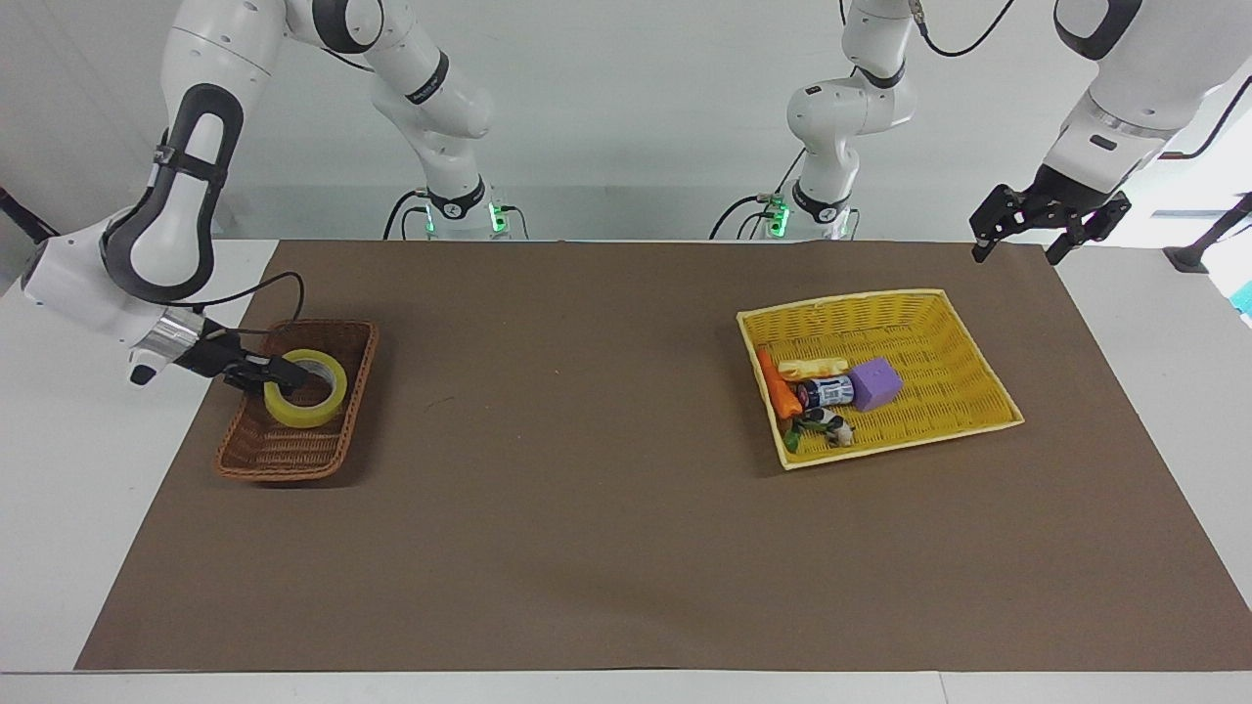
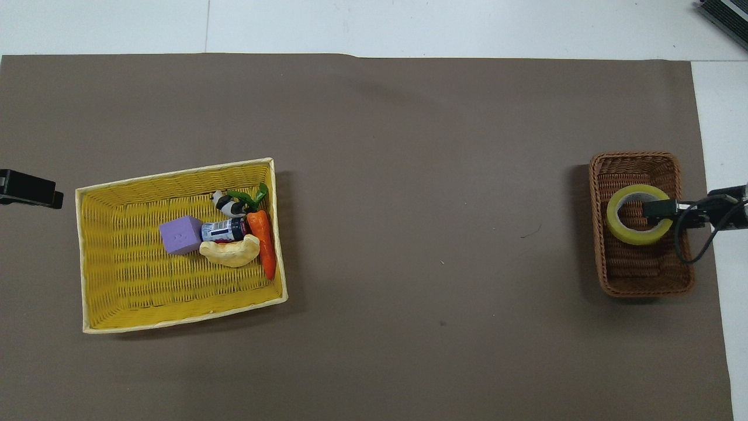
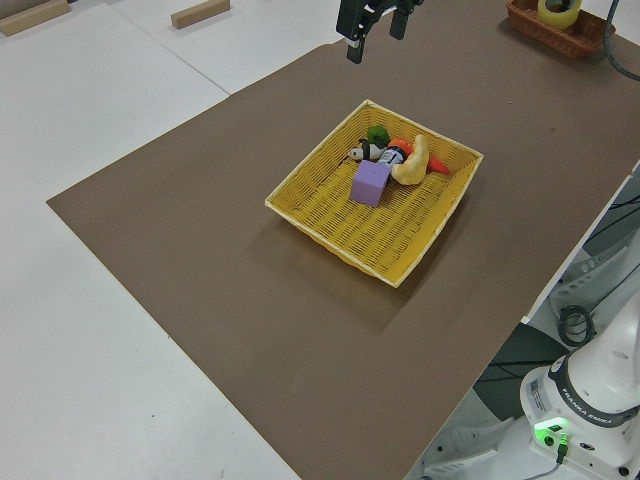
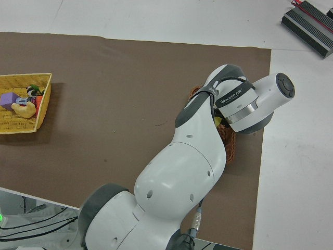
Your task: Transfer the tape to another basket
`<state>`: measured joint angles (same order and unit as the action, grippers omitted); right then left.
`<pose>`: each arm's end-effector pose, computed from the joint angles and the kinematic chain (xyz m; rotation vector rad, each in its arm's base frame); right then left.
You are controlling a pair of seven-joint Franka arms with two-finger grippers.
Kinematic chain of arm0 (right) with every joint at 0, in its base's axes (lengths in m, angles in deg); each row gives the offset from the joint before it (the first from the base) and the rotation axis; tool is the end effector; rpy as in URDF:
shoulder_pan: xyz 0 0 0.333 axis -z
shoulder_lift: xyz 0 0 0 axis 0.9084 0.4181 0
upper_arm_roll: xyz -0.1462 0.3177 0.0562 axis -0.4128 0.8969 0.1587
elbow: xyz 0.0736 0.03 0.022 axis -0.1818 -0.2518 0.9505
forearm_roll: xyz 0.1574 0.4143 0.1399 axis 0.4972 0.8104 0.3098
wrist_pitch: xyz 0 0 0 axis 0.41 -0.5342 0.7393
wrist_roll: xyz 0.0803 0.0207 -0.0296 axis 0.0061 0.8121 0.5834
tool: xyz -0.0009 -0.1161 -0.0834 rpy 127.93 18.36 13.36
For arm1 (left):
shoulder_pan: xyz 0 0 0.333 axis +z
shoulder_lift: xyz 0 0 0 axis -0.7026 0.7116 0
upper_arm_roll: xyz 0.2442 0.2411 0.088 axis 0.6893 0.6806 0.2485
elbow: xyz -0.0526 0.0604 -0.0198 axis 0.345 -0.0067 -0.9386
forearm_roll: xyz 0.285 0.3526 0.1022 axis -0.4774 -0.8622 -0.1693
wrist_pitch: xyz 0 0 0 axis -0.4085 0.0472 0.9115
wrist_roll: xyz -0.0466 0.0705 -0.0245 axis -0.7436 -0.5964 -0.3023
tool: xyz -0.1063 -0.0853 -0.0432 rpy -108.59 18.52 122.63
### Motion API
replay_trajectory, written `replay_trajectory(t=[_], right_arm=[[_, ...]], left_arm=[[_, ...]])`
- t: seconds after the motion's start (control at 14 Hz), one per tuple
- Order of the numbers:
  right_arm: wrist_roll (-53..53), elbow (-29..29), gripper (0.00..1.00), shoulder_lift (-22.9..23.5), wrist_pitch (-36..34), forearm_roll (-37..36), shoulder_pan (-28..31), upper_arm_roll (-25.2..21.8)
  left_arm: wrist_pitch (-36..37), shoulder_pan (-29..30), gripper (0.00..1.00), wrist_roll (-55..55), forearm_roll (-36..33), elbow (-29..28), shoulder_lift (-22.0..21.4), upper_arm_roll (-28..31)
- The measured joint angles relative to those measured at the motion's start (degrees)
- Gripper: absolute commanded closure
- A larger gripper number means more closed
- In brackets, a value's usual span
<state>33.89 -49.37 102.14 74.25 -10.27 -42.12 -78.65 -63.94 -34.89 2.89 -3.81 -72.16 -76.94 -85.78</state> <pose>0.6207 -0.2582 0.2798 -2.5901 0.2022 0.0744 0.6143 -0.0070 0.6472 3.1278 -0.1566 -0.0150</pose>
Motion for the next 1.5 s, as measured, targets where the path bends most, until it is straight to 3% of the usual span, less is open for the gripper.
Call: replay_trajectory(t=[0.07,0.57,0.86,1.29,1.5], right_arm=[[0.98,-0.01,0.0,0.34,0.04,0.03,0.0,0.0],[1.57,0.65,0.0,0.36,-0.65,0.42,-0.07,0.16],[1.62,3.89,0.0,-1.76,-0.59,-0.24,-1.36,0.69],[-6.97,8.14,0.0,-7.57,1.66,-11.31,-9.57,0.93],[-7.16,10.15,0.0,-8.65,1.76,-16.23,-10.57,1.25]], left_arm=[[0.0,-0.01,0.0,0.0,0.0,0.0,0.0,-0.13],[0.0,0.03,0.0,0.0,0.0,0.0,0.0,-0.18],[0.0,0.03,0.0,0.0,0.0,0.0,0.0,-0.22],[0.0,0.03,0.0,0.0,0.0,0.0,0.0,-0.2],[0.0,0.03,0.0,0.0,0.0,0.0,0.0,-0.2]])
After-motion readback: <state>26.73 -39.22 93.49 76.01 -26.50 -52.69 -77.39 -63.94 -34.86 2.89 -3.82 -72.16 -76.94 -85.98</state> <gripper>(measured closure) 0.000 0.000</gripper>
